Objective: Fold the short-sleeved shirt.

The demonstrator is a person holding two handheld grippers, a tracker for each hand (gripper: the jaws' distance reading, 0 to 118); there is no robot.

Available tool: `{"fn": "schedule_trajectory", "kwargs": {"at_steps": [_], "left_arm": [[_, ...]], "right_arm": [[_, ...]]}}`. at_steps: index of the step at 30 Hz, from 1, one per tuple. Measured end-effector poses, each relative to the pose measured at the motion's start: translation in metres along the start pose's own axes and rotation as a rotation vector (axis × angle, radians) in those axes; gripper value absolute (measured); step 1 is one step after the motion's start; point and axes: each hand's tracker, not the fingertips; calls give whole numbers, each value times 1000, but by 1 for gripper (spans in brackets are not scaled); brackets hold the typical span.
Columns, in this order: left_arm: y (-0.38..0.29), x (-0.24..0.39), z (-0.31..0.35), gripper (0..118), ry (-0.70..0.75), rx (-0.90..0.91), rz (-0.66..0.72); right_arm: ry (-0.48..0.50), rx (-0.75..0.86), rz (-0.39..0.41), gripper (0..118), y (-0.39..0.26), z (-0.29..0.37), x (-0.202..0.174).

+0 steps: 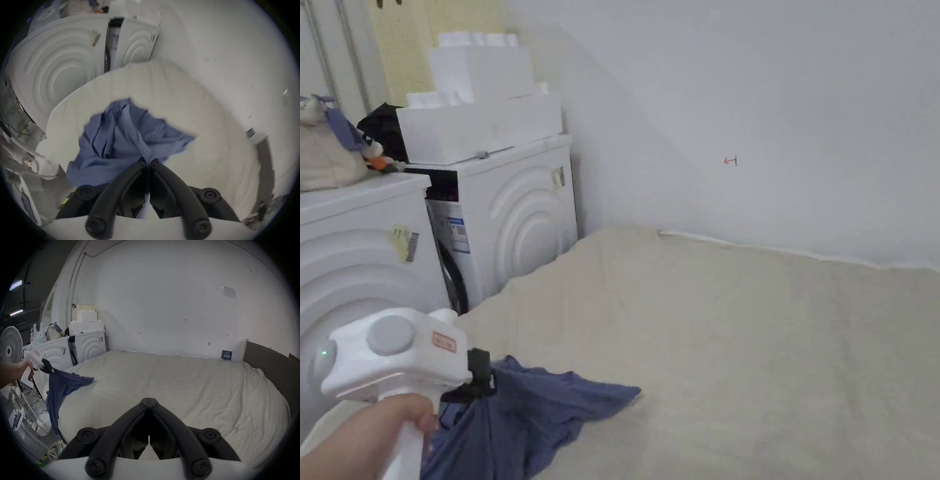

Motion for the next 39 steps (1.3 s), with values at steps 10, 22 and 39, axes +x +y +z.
{"fn": "schedule_trajectory", "kwargs": {"at_steps": [10,22,39], "left_arm": [[38,211,166,2,-367,224,-423],[-72,460,105,2,-757,-3,-689],[-338,554,-165,118,-576,-573,-702]], "right_arm": [[-76,71,-112,0,13,45,40],[-234,132,-132,0,11,93,111],[-338,-29,-192,0,-49,97,183]]}}
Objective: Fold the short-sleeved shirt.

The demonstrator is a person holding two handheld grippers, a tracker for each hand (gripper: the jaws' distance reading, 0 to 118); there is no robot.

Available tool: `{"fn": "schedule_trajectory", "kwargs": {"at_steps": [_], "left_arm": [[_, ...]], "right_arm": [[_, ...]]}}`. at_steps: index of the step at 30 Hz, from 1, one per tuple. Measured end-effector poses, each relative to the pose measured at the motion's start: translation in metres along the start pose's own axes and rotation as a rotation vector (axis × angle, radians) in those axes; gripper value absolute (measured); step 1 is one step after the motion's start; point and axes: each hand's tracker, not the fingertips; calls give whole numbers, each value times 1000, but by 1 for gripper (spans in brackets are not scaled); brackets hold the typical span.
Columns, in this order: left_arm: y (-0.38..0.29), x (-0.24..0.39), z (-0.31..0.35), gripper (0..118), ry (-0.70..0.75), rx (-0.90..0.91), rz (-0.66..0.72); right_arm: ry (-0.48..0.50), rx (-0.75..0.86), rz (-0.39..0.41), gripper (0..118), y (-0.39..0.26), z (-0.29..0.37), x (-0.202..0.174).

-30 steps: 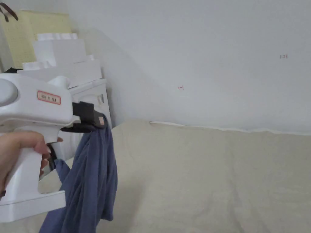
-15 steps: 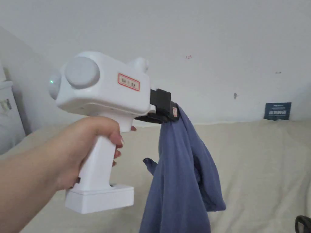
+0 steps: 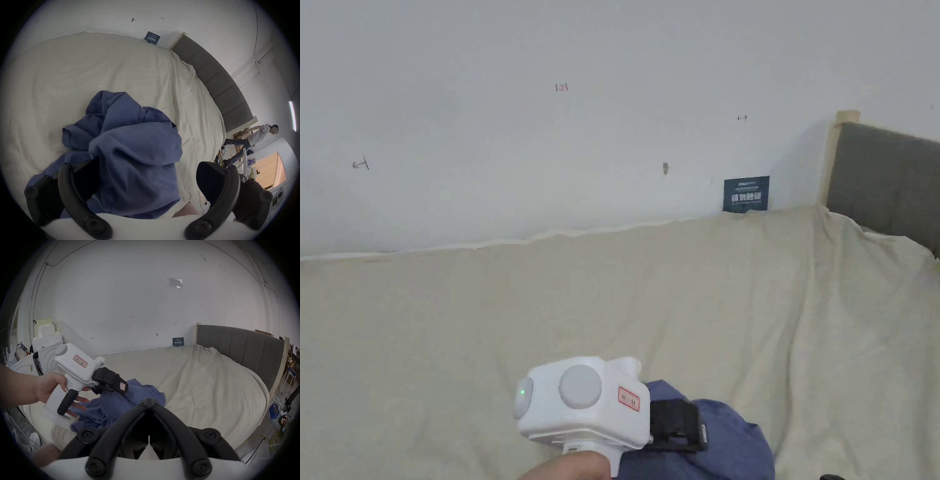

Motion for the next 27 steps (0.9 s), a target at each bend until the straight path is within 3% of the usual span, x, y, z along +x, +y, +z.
{"fn": "schedule_trajectory", "kwargs": {"at_steps": [6,8,11,12,13,15,16,19,21,27], "left_arm": [[-14,-4,77,117,28,64,-48],[-32,-2,124,117,94,190,-138],[-80,-7,190,110,134,434,-153],[-97,-10,208,102,139,501,-138],[-113,-13,223,76,147,551,-111],[-141,-18,246,6,204,651,-66],[-159,-20,257,0,259,694,-42],[-206,-25,281,0,431,829,-39],[-233,-29,296,0,555,928,35],[-239,-46,304,0,593,864,58]], "right_arm": [[7,-21,-38,0,-4,-1,3],[5,-13,-27,0,-1,2,1],[8,-1,-21,0,0,6,-2],[10,8,-24,0,1,7,-3],[11,19,-27,0,1,8,-4],[4,46,-27,0,2,11,-8],[2,63,-28,0,3,12,-10],[-10,125,-38,0,5,16,-14],[-36,176,-49,0,7,21,-16],[-54,219,-84,0,15,26,-12]]}}
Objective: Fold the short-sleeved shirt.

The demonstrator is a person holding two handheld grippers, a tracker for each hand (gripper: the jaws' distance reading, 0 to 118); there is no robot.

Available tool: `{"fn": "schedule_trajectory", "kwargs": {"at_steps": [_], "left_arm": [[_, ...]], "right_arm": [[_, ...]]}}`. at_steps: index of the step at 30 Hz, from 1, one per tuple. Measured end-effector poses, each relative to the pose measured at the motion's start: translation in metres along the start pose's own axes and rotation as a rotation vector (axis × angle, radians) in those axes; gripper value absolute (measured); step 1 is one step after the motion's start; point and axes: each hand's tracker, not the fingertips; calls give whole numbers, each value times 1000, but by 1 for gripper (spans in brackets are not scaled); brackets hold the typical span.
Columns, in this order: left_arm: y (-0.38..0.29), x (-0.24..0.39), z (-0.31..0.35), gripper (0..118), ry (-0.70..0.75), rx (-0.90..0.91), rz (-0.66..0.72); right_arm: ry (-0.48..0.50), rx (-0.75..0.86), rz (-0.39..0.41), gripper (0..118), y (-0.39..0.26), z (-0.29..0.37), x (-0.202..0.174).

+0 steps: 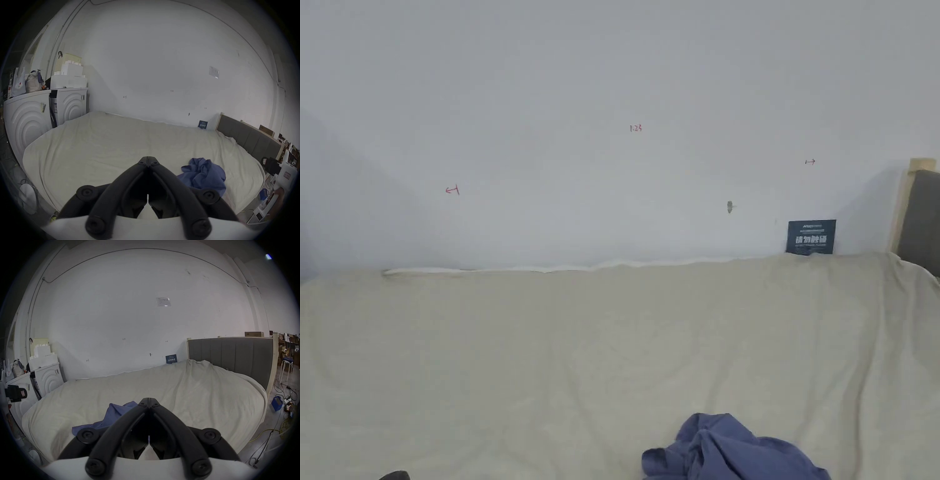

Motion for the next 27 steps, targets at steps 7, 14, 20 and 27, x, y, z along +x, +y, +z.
{"fn": "schedule_trajectory", "kwargs": {"at_steps": [7,14,20,27], "left_arm": [[6,12,-104,0,-108,-437,-35],[-53,25,-246,48,-77,-860,-49],[-78,29,-288,117,-55,-900,54],[-94,53,-304,115,2,-950,-67]], "right_arm": [[32,-125,38,0,3,-12,-6],[133,-220,35,0,-7,-20,-12],[148,-323,96,0,-27,-31,-8],[169,-391,109,0,-40,-43,-8]]}}
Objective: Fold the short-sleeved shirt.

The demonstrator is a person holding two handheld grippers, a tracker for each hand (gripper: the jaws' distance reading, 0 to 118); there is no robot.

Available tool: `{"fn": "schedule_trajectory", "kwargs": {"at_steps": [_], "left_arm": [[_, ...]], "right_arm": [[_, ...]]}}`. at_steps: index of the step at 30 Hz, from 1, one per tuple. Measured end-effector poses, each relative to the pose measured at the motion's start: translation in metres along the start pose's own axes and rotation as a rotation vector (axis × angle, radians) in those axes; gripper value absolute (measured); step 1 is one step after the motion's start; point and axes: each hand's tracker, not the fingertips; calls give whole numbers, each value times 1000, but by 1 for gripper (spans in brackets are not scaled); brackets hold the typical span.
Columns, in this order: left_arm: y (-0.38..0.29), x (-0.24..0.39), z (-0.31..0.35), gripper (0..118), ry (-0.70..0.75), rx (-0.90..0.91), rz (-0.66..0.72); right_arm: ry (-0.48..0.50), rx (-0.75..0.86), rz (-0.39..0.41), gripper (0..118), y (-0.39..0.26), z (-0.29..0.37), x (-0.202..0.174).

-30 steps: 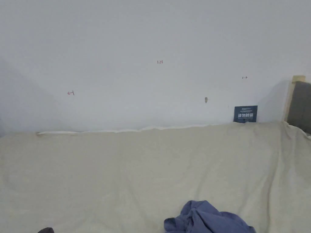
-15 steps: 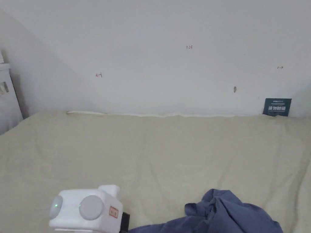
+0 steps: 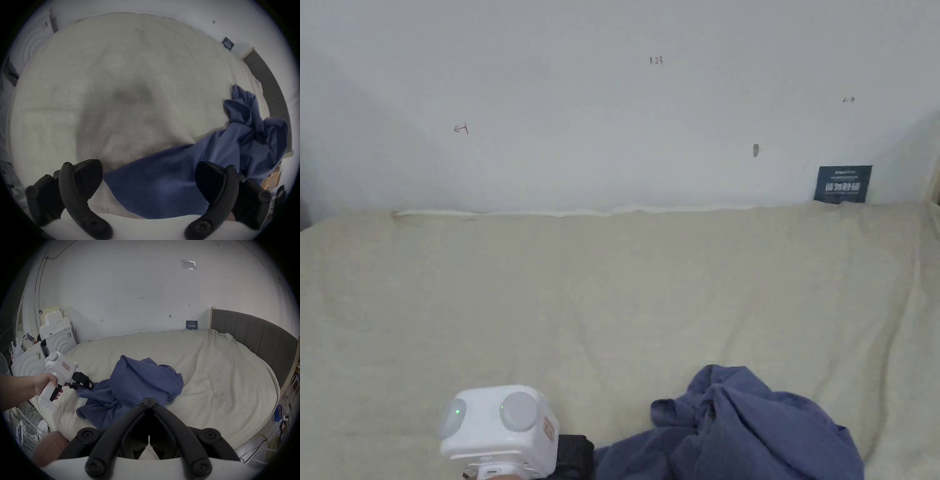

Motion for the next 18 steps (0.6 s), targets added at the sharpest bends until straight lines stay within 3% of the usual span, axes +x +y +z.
{"fn": "schedule_trajectory", "kwargs": {"at_steps": [3,5,7,8,11,13,15,18], "left_arm": [[-7,14,9,89,89,49,-58],[-9,14,17,57,81,76,-59],[-13,18,24,13,44,93,-73],[-15,21,30,5,75,113,-89],[-17,17,29,5,-82,93,-73],[-20,12,28,5,-85,102,-54],[-20,11,32,5,-82,121,-69],[-23,5,32,5,-92,146,-87]], "right_arm": [[7,-15,-14,0,-1,-8,-1],[9,-23,-18,0,-2,-13,-2],[15,-24,-21,0,-3,-16,-2],[16,-21,-21,0,-2,-18,-3],[3,29,-38,0,14,-28,3],[-1,87,-37,0,40,-40,14],[-26,78,13,0,79,-69,27],[78,-287,68,0,135,-146,45]]}}
